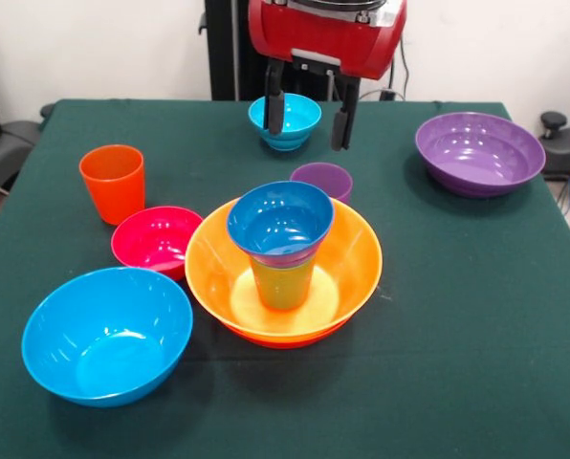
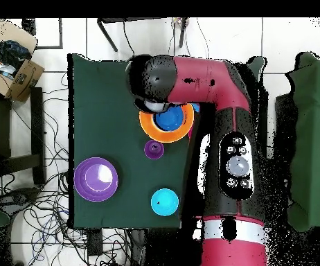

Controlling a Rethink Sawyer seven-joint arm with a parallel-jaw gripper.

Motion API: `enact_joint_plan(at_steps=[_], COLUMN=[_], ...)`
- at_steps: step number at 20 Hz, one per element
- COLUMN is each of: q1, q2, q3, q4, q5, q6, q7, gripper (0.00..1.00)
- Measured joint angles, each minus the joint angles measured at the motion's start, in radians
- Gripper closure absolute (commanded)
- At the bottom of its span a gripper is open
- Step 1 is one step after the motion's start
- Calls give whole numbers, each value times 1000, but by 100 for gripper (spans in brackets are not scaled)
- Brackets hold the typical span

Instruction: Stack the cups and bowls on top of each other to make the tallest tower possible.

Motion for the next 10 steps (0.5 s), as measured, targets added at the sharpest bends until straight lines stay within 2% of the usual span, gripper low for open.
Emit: enact_joint_plan(at_steps=[10], q1=[-33], q2=[-30], q3=[9], q4=[71], q5=[-5], q6=[0], q7=[0], gripper=[0])
